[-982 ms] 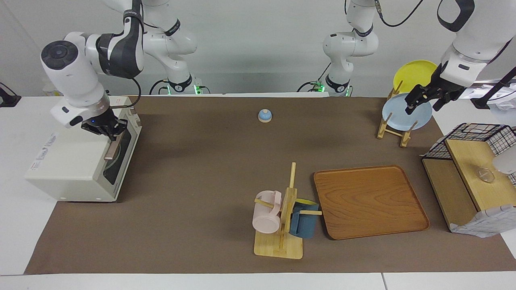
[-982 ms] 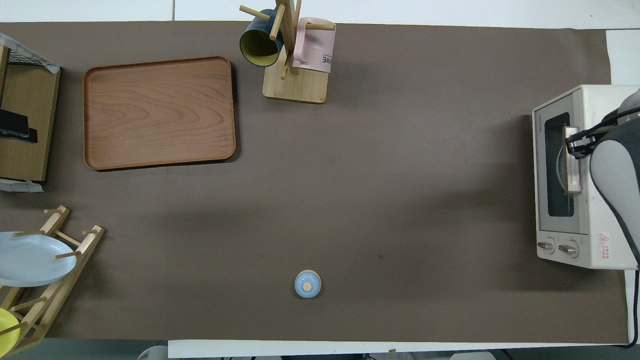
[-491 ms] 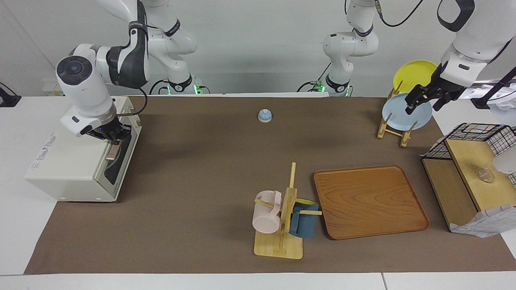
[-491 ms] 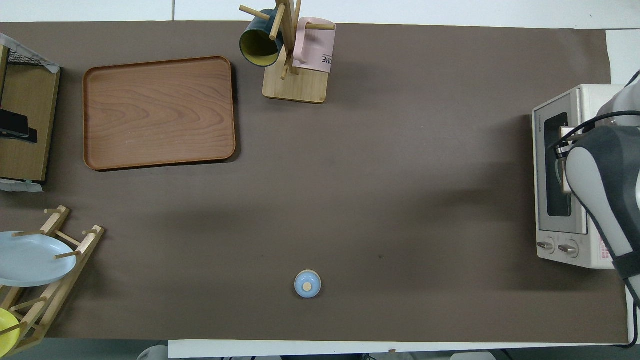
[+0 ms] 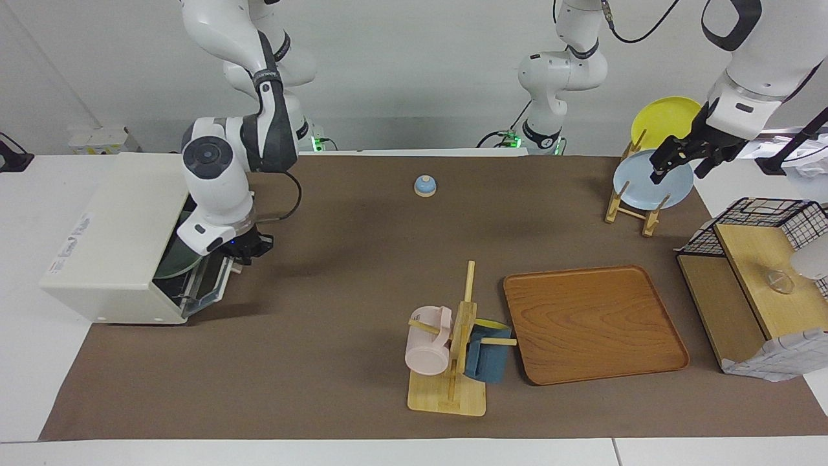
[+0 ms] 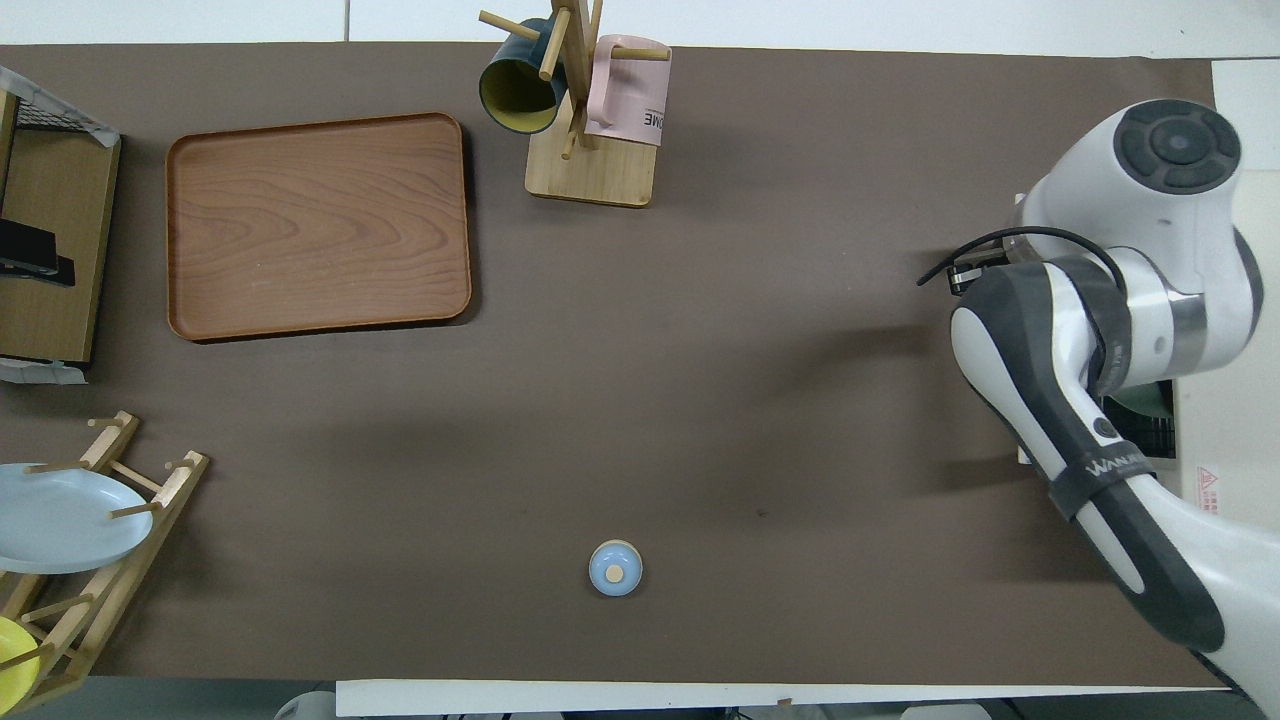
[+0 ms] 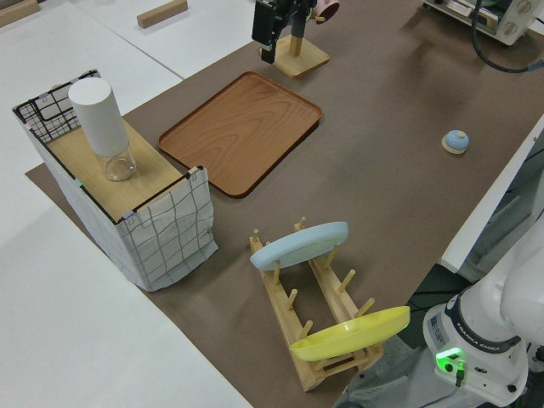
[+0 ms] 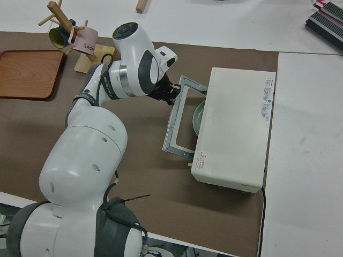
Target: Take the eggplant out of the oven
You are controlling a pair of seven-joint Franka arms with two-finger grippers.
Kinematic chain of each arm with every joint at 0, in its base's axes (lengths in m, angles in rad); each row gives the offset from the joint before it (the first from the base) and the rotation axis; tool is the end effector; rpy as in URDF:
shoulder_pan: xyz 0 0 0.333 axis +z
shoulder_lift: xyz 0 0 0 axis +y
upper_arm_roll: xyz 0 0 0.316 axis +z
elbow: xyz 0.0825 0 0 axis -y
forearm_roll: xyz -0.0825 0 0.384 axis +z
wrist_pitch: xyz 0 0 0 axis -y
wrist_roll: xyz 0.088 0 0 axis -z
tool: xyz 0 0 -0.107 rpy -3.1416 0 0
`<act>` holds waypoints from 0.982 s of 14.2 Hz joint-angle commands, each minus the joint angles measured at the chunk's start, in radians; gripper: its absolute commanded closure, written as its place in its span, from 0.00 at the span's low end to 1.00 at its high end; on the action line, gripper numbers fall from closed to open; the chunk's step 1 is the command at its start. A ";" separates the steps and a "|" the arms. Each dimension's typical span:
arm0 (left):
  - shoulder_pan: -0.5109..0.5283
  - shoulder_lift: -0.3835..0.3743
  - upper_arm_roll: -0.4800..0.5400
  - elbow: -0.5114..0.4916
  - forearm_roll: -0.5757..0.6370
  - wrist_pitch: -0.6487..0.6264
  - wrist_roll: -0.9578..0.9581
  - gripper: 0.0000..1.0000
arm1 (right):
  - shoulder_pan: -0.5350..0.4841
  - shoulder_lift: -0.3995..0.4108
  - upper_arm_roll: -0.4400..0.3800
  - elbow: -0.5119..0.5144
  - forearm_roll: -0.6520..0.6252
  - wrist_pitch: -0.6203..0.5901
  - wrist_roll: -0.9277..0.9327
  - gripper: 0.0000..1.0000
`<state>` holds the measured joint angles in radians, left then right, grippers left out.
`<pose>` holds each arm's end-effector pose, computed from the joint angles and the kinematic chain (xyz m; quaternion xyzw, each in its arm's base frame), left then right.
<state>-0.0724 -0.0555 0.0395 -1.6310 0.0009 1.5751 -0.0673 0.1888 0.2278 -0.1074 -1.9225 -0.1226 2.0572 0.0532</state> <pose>0.5369 -0.0170 0.6267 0.9999 0.0172 -0.0003 0.0006 0.5944 0.0444 0.3675 0.9958 0.0460 -0.0416 0.0679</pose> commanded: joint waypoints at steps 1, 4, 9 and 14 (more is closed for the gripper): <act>0.005 -0.012 -0.001 -0.009 0.007 -0.014 0.000 0.00 | -0.020 0.065 -0.001 0.000 0.044 0.081 0.016 1.00; 0.005 -0.012 -0.001 -0.009 0.007 -0.014 0.000 0.00 | -0.014 0.088 -0.001 0.008 0.093 0.107 0.042 1.00; 0.005 -0.012 -0.001 -0.009 0.007 -0.014 0.000 0.00 | 0.012 -0.031 -0.008 0.086 0.213 -0.075 0.118 0.66; 0.005 -0.012 -0.001 -0.009 0.007 -0.014 0.000 0.00 | -0.097 -0.084 -0.012 0.014 0.131 -0.143 0.117 0.42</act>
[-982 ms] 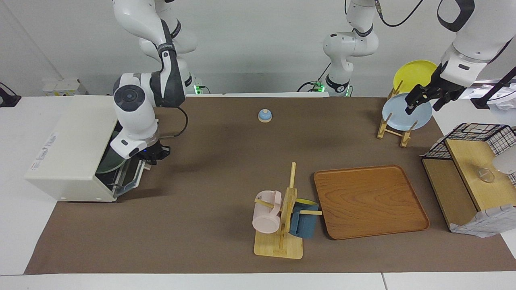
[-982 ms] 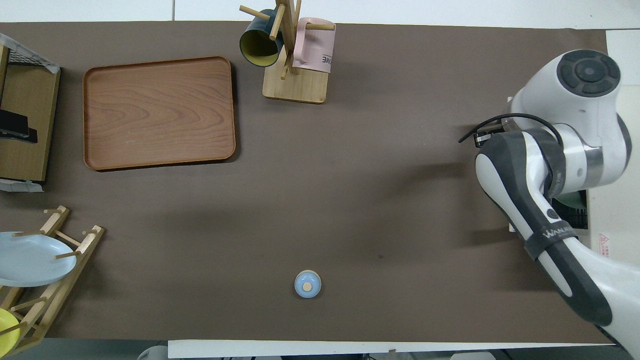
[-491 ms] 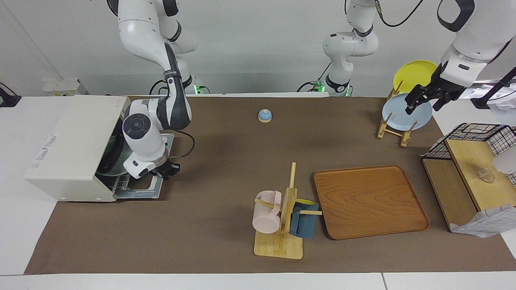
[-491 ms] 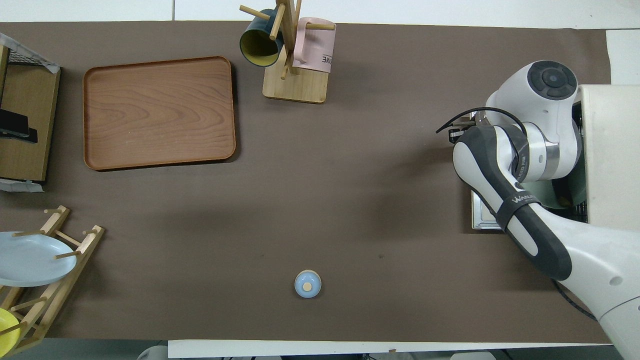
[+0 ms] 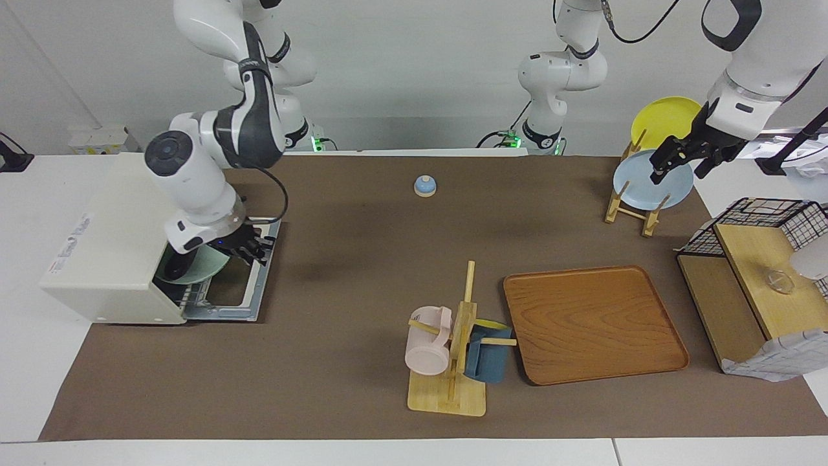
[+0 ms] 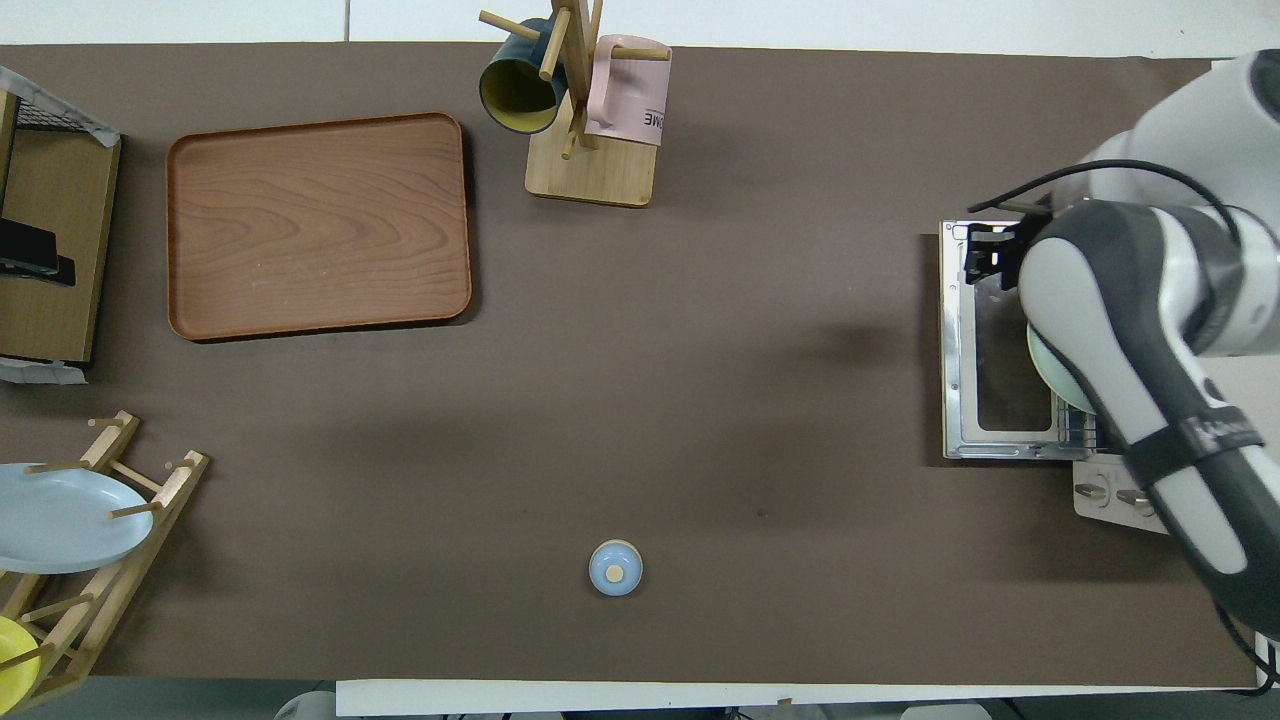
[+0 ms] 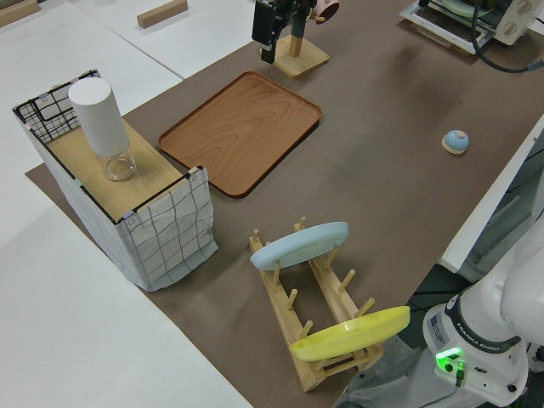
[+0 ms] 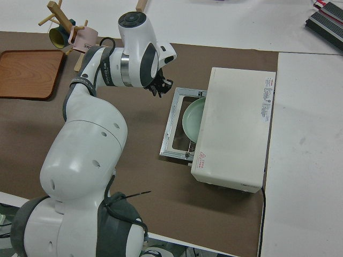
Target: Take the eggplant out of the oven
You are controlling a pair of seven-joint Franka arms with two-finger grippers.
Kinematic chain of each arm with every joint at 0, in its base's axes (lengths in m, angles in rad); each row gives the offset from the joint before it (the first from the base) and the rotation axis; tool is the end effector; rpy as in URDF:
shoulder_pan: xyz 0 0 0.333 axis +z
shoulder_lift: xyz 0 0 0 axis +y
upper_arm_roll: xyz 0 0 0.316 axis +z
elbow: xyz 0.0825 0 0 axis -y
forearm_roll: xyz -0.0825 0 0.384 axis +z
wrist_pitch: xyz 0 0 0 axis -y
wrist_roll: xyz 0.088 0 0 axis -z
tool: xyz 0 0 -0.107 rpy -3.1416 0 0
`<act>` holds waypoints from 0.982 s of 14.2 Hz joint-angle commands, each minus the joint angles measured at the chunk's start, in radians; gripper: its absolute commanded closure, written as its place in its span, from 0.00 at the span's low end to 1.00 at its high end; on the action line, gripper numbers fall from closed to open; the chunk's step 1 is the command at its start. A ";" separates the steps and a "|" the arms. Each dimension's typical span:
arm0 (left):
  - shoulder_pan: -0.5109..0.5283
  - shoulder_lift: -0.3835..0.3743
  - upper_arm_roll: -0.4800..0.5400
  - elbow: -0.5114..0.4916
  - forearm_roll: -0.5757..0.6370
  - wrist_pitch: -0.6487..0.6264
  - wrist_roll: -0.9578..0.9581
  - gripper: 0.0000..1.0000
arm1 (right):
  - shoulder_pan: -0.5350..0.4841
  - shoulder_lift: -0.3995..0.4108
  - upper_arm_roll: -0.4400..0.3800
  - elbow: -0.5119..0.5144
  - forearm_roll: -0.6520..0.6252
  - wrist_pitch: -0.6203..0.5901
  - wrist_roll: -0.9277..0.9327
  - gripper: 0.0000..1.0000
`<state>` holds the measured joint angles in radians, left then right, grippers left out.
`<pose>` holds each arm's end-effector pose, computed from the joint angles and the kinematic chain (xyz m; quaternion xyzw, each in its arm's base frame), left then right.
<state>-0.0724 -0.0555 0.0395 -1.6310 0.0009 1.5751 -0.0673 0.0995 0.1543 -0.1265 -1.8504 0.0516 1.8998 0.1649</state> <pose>0.5369 -0.0170 0.6267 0.9999 0.0172 -0.0003 0.0006 0.5894 -0.0094 0.4311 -0.9930 0.1050 0.0526 0.0106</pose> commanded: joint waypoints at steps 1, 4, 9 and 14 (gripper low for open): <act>0.005 -0.012 -0.001 -0.009 0.007 -0.014 0.000 0.00 | -0.023 -0.024 0.008 -0.085 -0.068 0.027 0.004 0.41; 0.005 -0.012 -0.001 -0.009 0.007 -0.014 0.000 0.00 | -0.037 -0.041 0.008 -0.147 -0.073 0.091 -0.033 0.41; 0.005 -0.012 -0.001 -0.009 0.007 -0.014 0.000 0.00 | -0.034 -0.032 0.010 -0.190 -0.179 0.153 -0.105 0.62; 0.005 -0.012 -0.001 -0.009 0.007 -0.014 0.000 0.00 | -0.017 -0.015 0.011 -0.204 -0.190 0.188 -0.110 0.97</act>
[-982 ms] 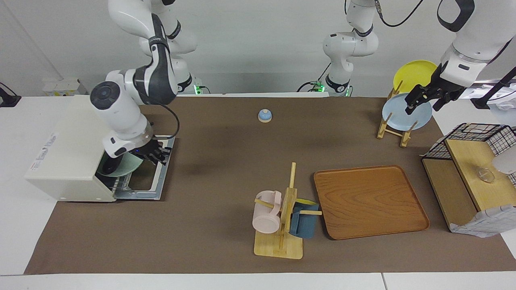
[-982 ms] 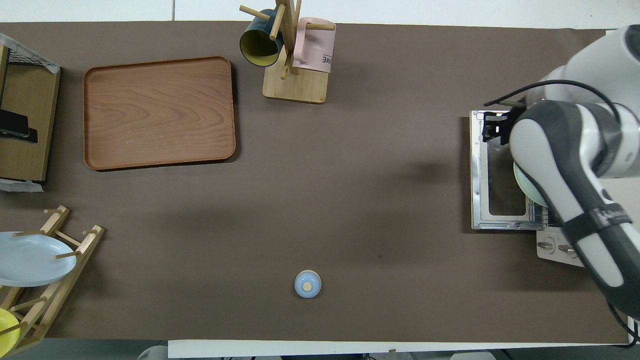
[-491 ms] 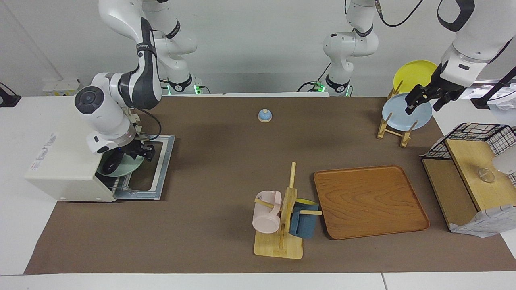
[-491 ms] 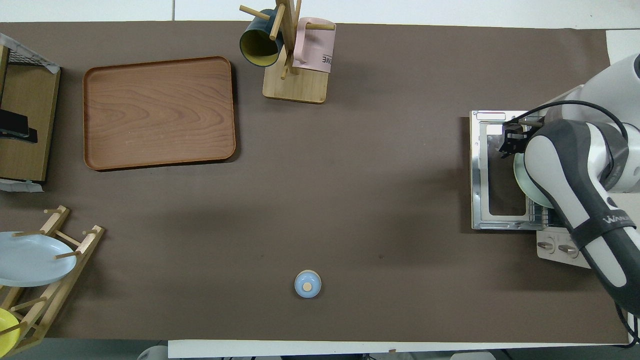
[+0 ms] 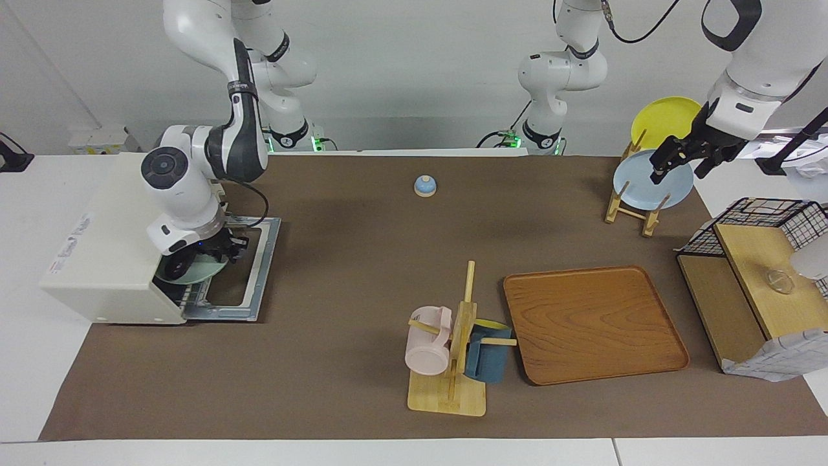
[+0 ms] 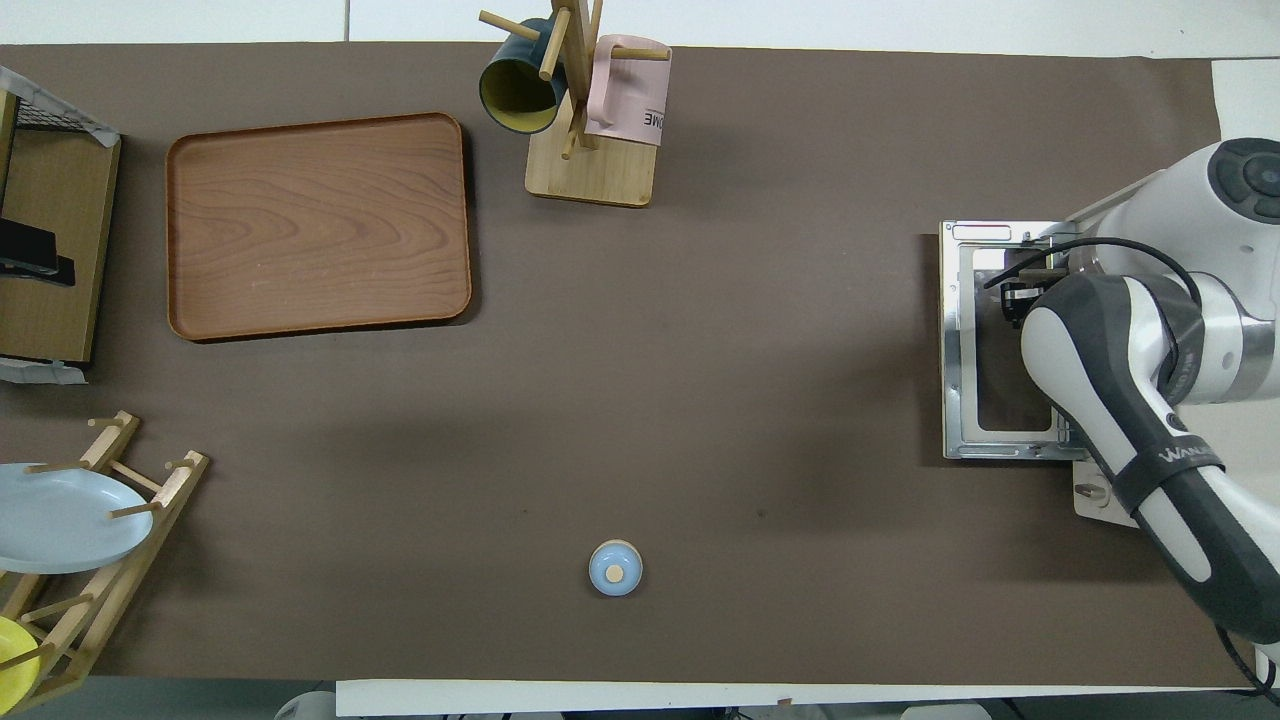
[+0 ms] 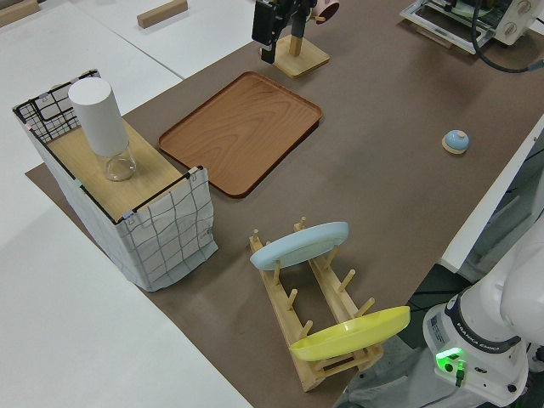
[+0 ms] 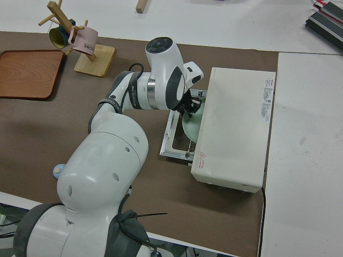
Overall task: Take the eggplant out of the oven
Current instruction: 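Pull the green plate out and lower it onto the table center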
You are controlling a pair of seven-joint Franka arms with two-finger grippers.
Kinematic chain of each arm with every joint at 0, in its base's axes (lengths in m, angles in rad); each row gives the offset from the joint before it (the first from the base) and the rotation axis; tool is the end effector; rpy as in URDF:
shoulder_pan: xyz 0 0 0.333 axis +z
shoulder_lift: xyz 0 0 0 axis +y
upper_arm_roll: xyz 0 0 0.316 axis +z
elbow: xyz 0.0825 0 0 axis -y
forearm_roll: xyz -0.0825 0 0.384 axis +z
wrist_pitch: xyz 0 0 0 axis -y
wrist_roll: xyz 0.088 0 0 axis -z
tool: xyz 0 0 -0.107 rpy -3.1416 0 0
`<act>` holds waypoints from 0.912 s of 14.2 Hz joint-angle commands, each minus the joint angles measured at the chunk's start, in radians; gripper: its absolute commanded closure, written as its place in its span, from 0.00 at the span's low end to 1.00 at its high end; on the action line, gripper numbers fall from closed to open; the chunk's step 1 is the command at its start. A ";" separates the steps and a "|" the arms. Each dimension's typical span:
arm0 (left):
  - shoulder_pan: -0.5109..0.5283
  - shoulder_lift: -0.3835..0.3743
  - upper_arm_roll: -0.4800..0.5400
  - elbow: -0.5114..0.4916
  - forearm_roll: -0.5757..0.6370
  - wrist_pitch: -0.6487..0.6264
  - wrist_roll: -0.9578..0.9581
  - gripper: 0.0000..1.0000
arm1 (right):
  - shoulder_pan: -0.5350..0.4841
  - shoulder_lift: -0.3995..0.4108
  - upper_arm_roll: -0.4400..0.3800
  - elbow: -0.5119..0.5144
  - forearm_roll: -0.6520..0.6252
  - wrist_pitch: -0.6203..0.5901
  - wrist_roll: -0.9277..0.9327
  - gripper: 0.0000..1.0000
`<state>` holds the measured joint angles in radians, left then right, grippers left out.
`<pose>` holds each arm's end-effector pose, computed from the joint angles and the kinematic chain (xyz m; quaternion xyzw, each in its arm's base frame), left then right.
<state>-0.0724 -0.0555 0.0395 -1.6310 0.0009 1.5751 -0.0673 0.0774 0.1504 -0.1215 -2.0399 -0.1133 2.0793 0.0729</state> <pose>0.5369 -0.0170 0.6267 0.9999 0.0172 -0.0003 0.0006 0.5645 -0.0293 0.3622 0.9965 -0.0279 -0.0542 0.0577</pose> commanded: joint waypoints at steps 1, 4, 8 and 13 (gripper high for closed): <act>0.005 -0.012 -0.001 -0.009 0.007 -0.013 0.000 0.00 | 0.033 -0.006 0.006 0.009 -0.029 -0.016 -0.010 1.00; 0.005 -0.012 -0.001 -0.009 0.007 -0.013 0.000 0.00 | 0.199 0.038 0.010 0.197 -0.031 -0.216 0.161 1.00; 0.005 -0.012 -0.001 -0.009 0.007 -0.013 0.000 0.00 | 0.454 0.292 0.013 0.620 0.108 -0.444 0.578 1.00; 0.005 -0.012 -0.001 -0.009 0.007 -0.013 0.000 0.00 | 0.630 0.564 0.060 0.894 0.202 -0.319 0.951 1.00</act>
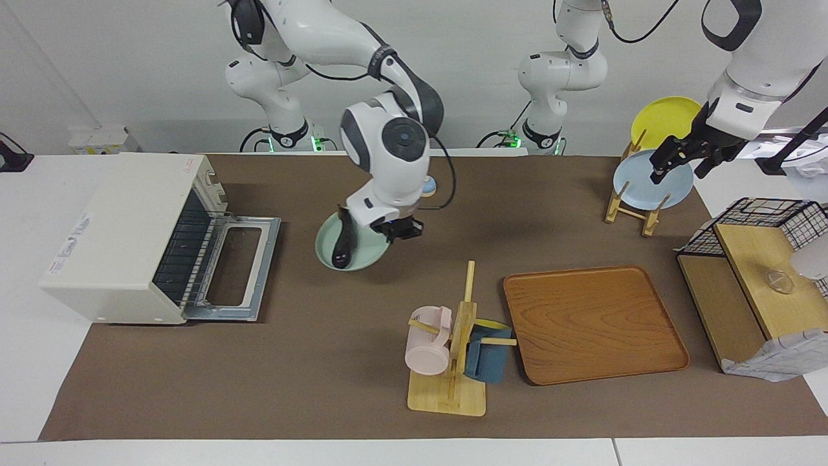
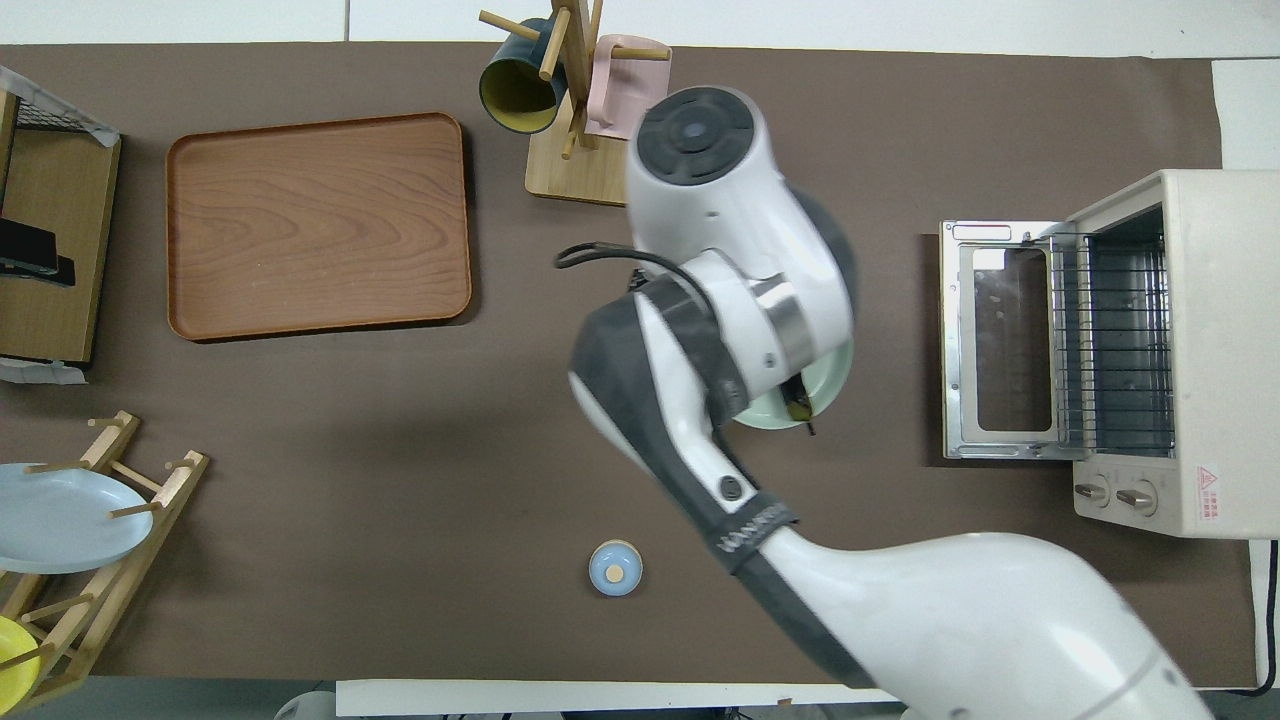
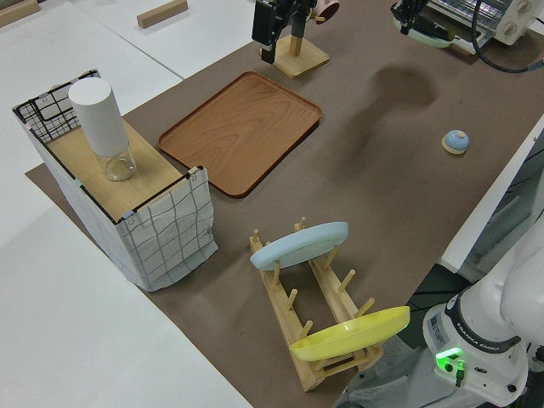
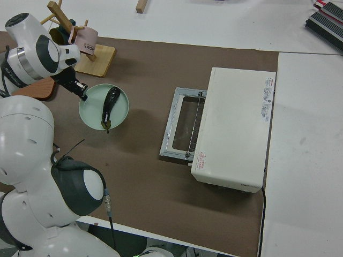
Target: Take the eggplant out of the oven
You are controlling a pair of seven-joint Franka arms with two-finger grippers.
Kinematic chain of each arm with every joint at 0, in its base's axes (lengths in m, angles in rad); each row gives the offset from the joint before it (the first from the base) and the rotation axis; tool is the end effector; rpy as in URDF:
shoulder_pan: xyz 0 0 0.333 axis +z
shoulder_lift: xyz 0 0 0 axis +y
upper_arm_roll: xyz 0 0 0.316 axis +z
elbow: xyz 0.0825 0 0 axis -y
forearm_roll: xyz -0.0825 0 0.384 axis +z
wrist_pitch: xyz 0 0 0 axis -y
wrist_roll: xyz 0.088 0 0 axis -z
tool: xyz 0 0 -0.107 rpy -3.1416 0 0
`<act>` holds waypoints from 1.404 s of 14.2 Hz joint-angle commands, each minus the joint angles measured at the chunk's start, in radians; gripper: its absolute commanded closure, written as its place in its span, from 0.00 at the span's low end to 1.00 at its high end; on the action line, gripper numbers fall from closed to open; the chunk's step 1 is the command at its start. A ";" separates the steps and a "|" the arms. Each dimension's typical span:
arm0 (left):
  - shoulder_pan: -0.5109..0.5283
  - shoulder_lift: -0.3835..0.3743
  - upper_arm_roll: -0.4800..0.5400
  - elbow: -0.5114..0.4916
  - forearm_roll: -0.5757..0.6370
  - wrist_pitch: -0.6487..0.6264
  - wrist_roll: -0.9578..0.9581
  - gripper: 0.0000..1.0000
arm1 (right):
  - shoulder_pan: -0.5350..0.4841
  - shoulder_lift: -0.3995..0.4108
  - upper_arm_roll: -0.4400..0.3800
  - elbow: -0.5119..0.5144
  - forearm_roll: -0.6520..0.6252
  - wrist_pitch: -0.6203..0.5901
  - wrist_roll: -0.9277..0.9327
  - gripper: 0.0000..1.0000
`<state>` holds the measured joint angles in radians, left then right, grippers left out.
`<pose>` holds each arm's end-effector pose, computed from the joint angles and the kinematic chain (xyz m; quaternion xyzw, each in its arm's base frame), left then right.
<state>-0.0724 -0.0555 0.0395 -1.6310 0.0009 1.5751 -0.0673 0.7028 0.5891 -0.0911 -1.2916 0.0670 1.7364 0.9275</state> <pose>0.5369 -0.0170 0.6267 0.9999 0.0172 -0.0003 0.0006 0.5669 0.4221 0.3940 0.9847 -0.1588 -0.0557 0.0445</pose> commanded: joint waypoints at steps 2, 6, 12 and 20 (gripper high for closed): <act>0.000 -0.014 -0.001 -0.013 0.007 -0.006 -0.005 0.00 | 0.006 0.144 0.062 0.124 0.024 0.139 0.157 0.97; -0.010 -0.128 -0.010 -0.328 0.007 0.251 -0.006 0.00 | 0.007 0.141 0.067 0.064 0.018 0.290 0.206 0.57; -0.438 0.104 -0.013 -0.469 -0.001 0.711 -0.482 0.00 | -0.227 -0.213 0.057 -0.181 -0.102 0.046 -0.298 0.53; -0.713 0.404 -0.013 -0.326 -0.030 0.987 -0.761 0.26 | -0.470 -0.308 0.056 -0.693 -0.281 0.425 -0.605 1.00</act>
<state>-0.7662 0.3106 0.0057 -1.9782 -0.0088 2.5337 -0.8244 0.2483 0.3164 -0.0528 -1.9482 -0.1524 2.1571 0.3619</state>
